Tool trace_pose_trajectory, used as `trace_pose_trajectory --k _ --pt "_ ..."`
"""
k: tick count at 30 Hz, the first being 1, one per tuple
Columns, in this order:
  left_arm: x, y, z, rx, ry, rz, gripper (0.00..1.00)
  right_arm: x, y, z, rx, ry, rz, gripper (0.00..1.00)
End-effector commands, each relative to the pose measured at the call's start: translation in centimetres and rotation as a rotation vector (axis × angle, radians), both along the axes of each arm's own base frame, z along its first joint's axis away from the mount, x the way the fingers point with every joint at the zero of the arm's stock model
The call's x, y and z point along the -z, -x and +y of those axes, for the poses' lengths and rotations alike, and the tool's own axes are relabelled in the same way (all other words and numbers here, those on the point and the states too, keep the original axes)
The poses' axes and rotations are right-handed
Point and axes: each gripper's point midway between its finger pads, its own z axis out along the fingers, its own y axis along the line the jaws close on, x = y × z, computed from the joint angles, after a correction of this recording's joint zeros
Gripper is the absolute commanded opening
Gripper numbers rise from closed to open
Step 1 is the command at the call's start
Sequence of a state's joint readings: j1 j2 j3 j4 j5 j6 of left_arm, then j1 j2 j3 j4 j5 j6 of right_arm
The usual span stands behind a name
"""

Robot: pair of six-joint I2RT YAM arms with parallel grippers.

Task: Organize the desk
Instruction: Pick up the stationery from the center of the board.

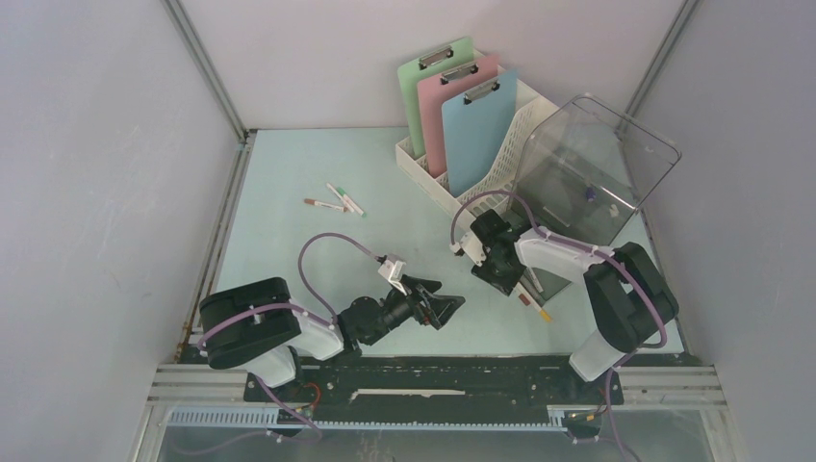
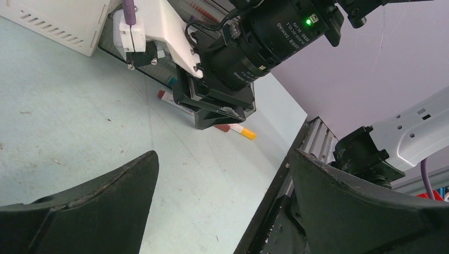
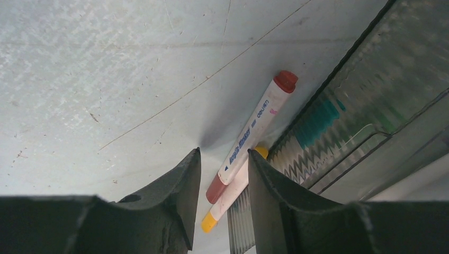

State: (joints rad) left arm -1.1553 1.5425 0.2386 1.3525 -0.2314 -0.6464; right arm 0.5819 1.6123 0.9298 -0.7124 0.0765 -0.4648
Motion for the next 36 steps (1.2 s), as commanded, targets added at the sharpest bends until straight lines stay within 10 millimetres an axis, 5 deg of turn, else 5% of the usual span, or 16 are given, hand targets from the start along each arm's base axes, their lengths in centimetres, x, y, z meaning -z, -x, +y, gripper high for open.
trace_pose_trajectory --k 1,13,24,36 --pt "-1.5 -0.4 0.3 -0.017 0.036 -0.041 1.0 0.3 -0.1 0.2 0.014 -0.009 0.005 0.45" --pt "-1.4 -0.4 0.4 -0.016 0.035 -0.041 1.0 0.0 1.7 2.6 -0.05 -0.089 0.069 0.38" --pt "-1.9 -0.1 0.6 -0.007 0.058 -0.038 1.0 0.7 2.6 3.0 -0.046 -0.086 0.151 0.09" --pt "-4.1 0.8 -0.3 0.056 0.146 -0.041 1.0 -4.8 2.6 4.9 -0.035 -0.365 0.131 0.0"
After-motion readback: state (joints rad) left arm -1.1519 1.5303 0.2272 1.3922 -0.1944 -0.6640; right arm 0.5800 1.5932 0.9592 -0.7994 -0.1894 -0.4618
